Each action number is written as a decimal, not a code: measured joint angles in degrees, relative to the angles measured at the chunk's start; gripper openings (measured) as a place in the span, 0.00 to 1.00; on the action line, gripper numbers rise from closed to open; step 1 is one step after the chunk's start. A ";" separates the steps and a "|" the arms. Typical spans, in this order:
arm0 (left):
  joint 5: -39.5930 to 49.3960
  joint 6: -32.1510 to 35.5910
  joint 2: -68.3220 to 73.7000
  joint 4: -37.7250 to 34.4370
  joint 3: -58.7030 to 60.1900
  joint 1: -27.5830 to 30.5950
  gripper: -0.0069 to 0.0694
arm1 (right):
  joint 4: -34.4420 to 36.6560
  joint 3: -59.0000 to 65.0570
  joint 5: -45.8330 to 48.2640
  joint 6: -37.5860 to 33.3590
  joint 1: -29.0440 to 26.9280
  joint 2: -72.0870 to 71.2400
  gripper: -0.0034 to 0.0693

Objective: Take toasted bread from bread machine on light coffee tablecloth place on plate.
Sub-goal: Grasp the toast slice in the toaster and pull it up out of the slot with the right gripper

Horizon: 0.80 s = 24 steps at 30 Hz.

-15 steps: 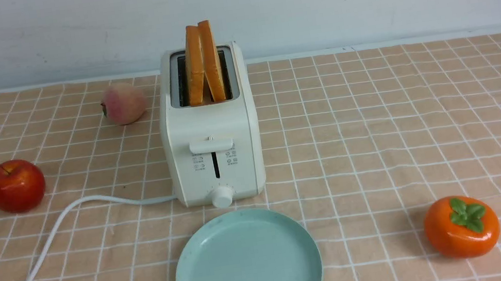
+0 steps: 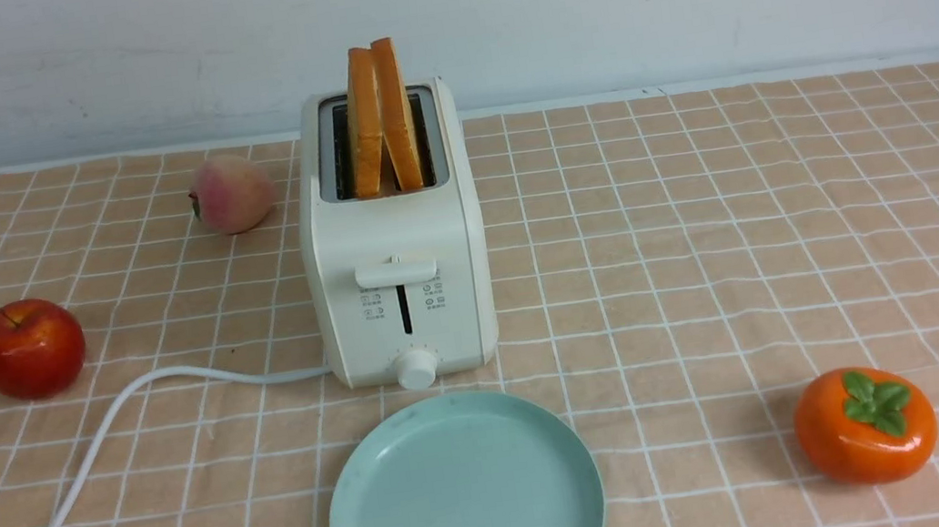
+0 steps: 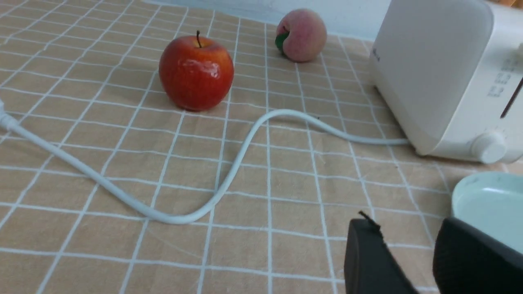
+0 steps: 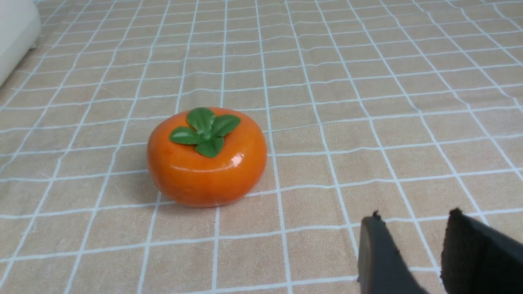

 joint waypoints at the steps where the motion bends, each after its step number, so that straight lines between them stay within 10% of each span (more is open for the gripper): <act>1: -0.59 0.04 0.00 -1.87 0.00 0.00 0.40 | -0.23 0.00 0.00 0.00 0.00 0.00 0.38; 15: -9.50 0.04 0.00 -10.60 0.00 0.00 0.40 | -1.94 0.05 -1.21 0.00 0.00 0.00 0.38; 24: -14.94 0.04 0.00 -15.01 0.00 0.00 0.40 | -1.93 0.40 -26.13 2.67 0.00 0.00 0.38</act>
